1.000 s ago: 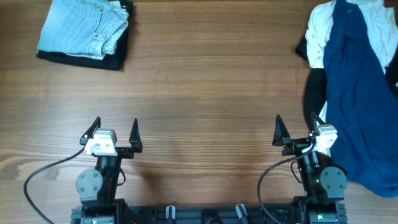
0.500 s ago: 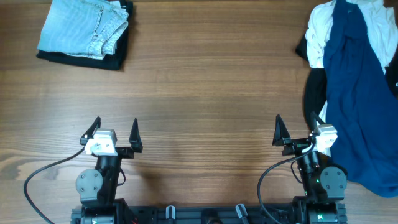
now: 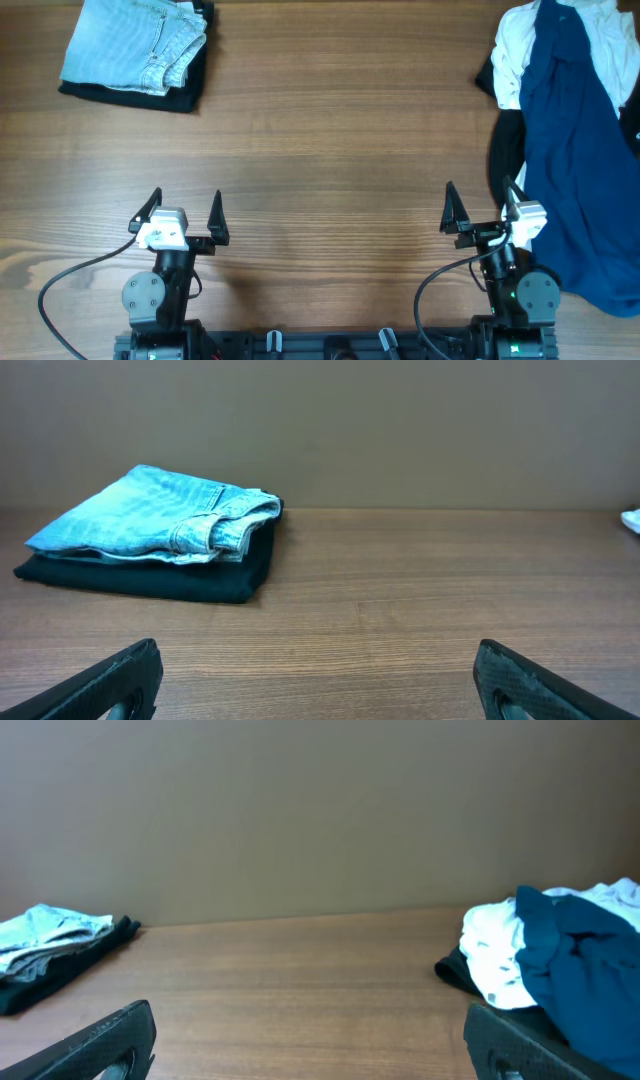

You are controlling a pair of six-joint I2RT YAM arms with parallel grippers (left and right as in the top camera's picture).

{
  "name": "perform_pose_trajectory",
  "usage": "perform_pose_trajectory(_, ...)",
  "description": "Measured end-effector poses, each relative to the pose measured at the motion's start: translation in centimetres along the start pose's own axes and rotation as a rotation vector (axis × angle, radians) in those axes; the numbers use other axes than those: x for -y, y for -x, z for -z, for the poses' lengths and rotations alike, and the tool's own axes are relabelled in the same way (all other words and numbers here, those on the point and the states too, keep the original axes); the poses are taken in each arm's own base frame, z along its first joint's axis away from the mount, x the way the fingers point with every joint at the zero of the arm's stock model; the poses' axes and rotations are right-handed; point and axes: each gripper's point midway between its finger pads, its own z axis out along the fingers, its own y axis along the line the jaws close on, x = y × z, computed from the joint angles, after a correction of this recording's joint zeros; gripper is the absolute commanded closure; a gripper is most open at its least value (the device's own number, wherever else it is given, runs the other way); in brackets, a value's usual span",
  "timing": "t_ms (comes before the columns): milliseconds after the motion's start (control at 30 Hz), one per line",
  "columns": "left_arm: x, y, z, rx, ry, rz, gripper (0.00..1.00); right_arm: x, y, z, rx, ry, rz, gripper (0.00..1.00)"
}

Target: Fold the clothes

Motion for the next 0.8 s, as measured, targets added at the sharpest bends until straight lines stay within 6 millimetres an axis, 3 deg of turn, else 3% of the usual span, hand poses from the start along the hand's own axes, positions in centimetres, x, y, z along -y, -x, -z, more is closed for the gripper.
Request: perform_pose_trajectory(800,0.0,0.2,0.0,0.007,-0.001,0.011,0.0,-0.3,1.7,0.1,0.068,0.01,0.01,0.0)
